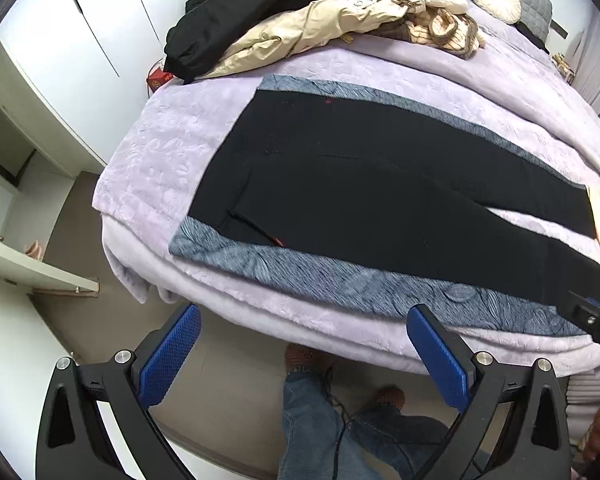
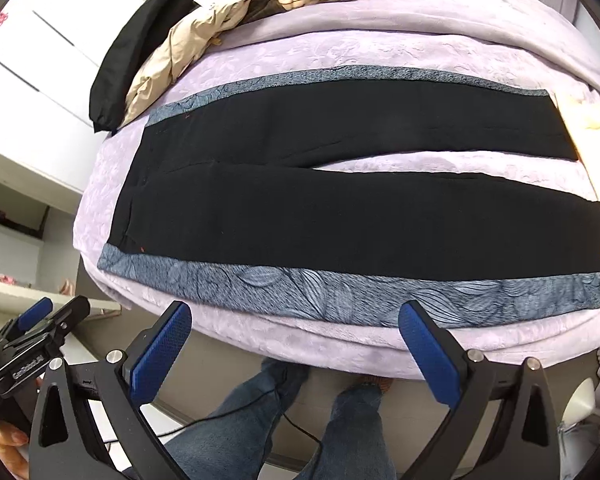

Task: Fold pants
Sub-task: 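Move both grippers toward the hem of the black trousers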

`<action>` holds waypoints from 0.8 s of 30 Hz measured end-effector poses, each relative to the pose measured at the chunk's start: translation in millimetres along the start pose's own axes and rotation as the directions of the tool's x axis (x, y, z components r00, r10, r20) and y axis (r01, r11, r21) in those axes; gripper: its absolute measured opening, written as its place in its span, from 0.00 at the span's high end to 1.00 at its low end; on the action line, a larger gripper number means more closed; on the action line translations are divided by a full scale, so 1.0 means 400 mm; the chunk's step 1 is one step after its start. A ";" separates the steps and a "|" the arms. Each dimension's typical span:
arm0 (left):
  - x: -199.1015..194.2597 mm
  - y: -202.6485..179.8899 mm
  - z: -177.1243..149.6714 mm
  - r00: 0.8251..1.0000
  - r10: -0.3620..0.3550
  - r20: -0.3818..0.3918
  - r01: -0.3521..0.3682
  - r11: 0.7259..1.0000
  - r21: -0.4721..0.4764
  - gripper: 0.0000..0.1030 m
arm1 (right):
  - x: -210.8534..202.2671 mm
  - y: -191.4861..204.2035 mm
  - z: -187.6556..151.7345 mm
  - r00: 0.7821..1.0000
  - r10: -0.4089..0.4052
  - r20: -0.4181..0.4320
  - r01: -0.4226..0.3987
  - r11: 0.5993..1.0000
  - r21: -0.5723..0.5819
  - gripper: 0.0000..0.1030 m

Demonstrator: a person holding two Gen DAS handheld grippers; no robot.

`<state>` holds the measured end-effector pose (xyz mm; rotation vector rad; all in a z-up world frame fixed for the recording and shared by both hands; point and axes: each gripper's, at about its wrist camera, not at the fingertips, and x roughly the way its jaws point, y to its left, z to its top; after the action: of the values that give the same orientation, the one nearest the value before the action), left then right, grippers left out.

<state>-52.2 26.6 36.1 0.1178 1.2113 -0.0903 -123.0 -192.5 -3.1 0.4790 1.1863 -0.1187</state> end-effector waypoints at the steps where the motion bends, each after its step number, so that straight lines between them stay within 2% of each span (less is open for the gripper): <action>1: 0.003 0.014 0.011 1.000 0.001 0.002 -0.001 1.000 0.010 0.00 | 0.014 0.017 0.005 1.000 -0.002 -0.001 0.002 1.000 0.011 0.00; 7: 0.042 0.110 0.098 0.999 0.038 0.029 -0.040 0.997 0.060 0.00 | 0.083 0.108 0.030 1.000 -0.002 -0.019 0.003 0.998 0.057 0.00; 12: 0.087 0.167 0.158 0.998 0.067 0.019 -0.069 0.994 0.084 0.00 | 0.109 0.147 0.053 0.999 -0.040 -0.024 0.042 0.995 0.092 0.00; 20: 0.148 0.181 0.192 0.999 0.011 -0.038 -0.007 0.993 0.118 0.00 | 0.131 0.179 0.078 0.994 -0.087 -0.060 0.093 0.991 0.091 0.00; 24: 0.170 0.179 0.202 0.998 0.027 -0.051 -0.020 0.990 0.136 0.00 | 0.133 0.185 0.089 0.992 -0.105 -0.070 0.112 0.989 0.096 0.00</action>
<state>56.1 85.7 3.4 0.2547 1.2560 -0.1494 -47.3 -133.1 -19.3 0.5091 1.2749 -0.2586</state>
